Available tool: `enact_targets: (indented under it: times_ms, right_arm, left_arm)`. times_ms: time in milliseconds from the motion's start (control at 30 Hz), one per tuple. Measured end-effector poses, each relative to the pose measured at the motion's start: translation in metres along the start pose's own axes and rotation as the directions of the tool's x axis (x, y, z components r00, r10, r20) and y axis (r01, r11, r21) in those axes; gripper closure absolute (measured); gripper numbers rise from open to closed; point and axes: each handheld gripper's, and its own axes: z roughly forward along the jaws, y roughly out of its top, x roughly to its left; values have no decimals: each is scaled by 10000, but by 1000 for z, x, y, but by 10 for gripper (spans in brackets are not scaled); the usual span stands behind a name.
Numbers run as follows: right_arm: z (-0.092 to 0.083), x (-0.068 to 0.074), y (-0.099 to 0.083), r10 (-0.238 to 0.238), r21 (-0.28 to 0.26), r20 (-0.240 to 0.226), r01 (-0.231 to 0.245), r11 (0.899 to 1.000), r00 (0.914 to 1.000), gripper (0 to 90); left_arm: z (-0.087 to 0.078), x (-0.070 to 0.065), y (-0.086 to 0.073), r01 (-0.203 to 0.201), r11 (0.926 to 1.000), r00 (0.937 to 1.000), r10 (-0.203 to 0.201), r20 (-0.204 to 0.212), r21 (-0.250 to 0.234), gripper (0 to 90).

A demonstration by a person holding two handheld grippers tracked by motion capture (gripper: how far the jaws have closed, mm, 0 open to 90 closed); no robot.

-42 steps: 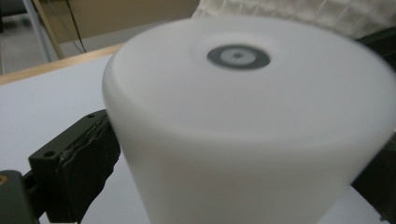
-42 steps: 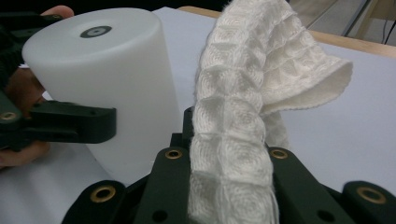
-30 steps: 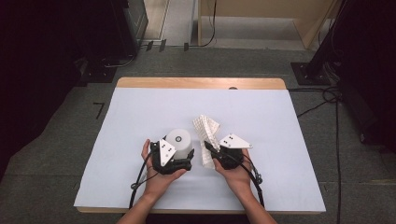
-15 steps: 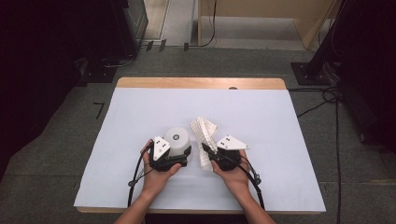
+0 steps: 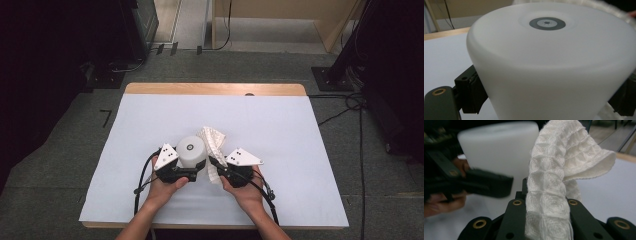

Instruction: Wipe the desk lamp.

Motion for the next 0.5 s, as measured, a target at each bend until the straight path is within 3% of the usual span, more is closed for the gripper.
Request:
enact_targets:
  times_ms: [100, 167, 333, 433, 500]
  right_arm:
    - [-10, 4, 9, -235, -573, -10, 235, 9981, 9997, 797]
    - [-9, 4, 9, -303, -572, -43, 300, 9979, 9995, 796]
    - [8, -1, -6, -98, 724, -263, 117, 9973, 9996, 795]
    - [17, -2, -14, 28, 1180, -320, 10, 9930, 9995, 795]
    - [17, -2, -12, 10, 1111, -320, 26, 9938, 9995, 795]
  left_arm:
    - [0, -1, 0, -51, 10000, 10000, 51, 64, 16, 86]
    - [-1, 0, 1, -33, 10000, 10000, 33, 53, 11, 86]
    - [-7, 8, 5, 210, 9996, 9997, -212, -97, -209, 86]
    - [-9, 11, 6, 359, 9990, 9993, -363, -109, -284, 86]
    - [-8, 12, 5, 484, 9985, 9988, -485, -21, -270, 86]
